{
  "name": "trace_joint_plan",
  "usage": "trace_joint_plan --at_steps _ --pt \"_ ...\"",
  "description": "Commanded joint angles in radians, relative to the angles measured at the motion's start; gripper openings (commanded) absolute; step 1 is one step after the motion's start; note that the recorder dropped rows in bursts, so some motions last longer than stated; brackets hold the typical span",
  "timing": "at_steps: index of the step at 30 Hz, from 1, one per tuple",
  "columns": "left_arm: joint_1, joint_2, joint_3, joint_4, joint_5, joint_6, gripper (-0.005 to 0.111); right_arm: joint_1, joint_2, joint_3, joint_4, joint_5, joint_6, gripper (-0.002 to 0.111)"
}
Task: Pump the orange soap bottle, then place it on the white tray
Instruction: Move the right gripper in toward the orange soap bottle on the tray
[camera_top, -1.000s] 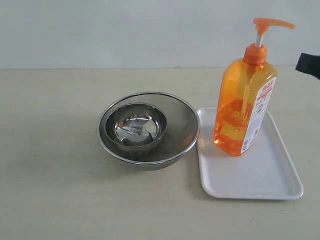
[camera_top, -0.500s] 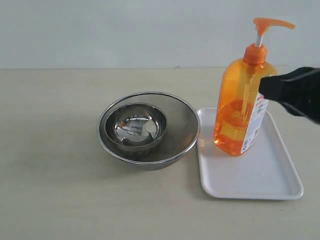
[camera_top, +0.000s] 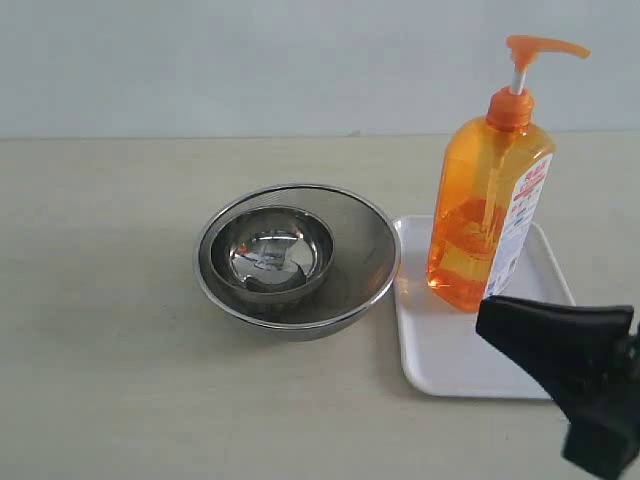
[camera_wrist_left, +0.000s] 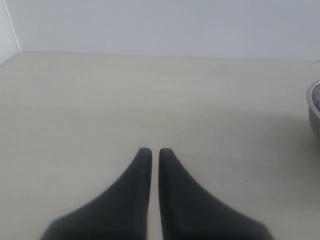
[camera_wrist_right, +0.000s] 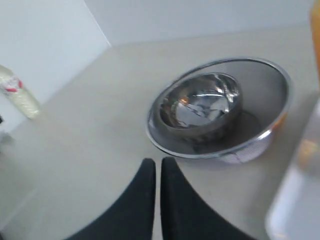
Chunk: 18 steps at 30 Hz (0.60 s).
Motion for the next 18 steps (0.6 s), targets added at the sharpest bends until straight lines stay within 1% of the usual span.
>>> trace_joint_plan --at_steps 1,2,5,14,18 --pt "0.002 -0.003 0.003 -0.005 -0.002 0.003 0.005 0.029 -0.051 0.12 0.233 -0.151 -0.23 0.0" --pt "0.002 -0.003 0.003 -0.005 -0.002 0.003 0.005 0.029 -0.053 0.12 0.246 -0.17 -0.255 0.0" --pt "0.002 -0.003 0.003 -0.005 -0.002 0.003 0.005 0.029 -0.053 0.12 0.262 -0.093 -0.275 0.0" --pt "0.002 -0.003 0.003 -0.005 -0.002 0.003 0.005 0.029 -0.053 0.12 0.604 -0.081 -0.686 0.0" --pt "0.002 -0.003 0.003 -0.005 -0.002 0.003 0.005 0.029 -0.024 0.12 0.654 -0.087 -0.777 0.001"
